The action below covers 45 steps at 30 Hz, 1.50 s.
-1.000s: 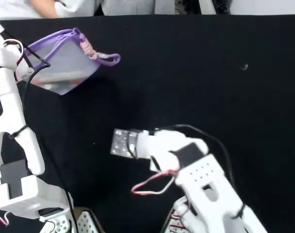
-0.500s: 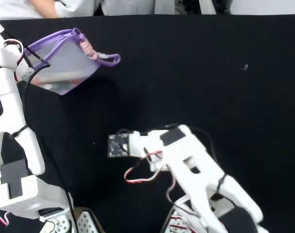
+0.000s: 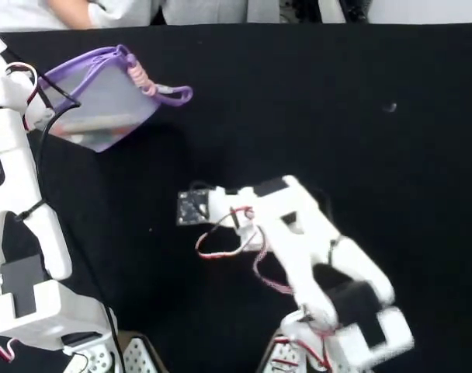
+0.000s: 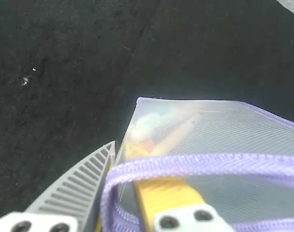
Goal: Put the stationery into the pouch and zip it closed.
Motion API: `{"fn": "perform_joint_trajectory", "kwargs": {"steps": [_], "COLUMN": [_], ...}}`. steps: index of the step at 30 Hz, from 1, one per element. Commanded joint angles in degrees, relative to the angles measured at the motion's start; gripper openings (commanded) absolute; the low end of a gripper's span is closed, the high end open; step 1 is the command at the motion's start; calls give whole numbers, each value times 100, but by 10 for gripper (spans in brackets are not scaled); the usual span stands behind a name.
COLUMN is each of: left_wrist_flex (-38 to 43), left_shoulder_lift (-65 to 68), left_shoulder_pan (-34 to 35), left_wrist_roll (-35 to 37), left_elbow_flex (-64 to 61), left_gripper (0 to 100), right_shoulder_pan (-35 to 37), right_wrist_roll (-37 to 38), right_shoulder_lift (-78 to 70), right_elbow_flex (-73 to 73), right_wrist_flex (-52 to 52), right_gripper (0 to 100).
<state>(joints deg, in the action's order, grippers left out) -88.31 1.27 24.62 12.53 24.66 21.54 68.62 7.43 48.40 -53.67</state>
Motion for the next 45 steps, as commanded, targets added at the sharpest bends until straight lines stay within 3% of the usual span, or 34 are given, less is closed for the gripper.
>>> {"fn": "perform_joint_trajectory", "kwargs": {"steps": [1,6,12,15,26,33,36,41,45], "left_wrist_flex": [149,149,149,149,-334,-1240,-1257,-1257,-1257], "left_shoulder_lift": [18,18,18,18,-35,9,-44,0,-53], "left_shoulder_pan": [242,242,233,224,-673,-1226,-1640,-2299,-2607], "left_wrist_roll": [-88,-88,-79,-62,-62,-70,-70,-53,-44], "left_elbow_flex": [-75,-75,-75,-75,321,1270,1314,1305,1341], "left_gripper": [29,29,29,29,29,29,29,29,29], "right_shoulder_pan": [-79,-97,-114,-299,-1248,-1398,-1371,-1371,-985], "right_wrist_roll": [176,633,615,589,-1099,-1987,-2620,-4141,-4782], "right_shoulder_lift": [-40,-40,-13,13,22,444,1182,2536,3363], "right_elbow_flex": [-400,-655,-848,-1068,-3046,-3495,-3670,-3503,-2756], "right_wrist_flex": [-220,-835,-844,-853,-862,-809,-730,158,1319], "right_gripper": [222,216,15,17,11,11,11,11,11]}}
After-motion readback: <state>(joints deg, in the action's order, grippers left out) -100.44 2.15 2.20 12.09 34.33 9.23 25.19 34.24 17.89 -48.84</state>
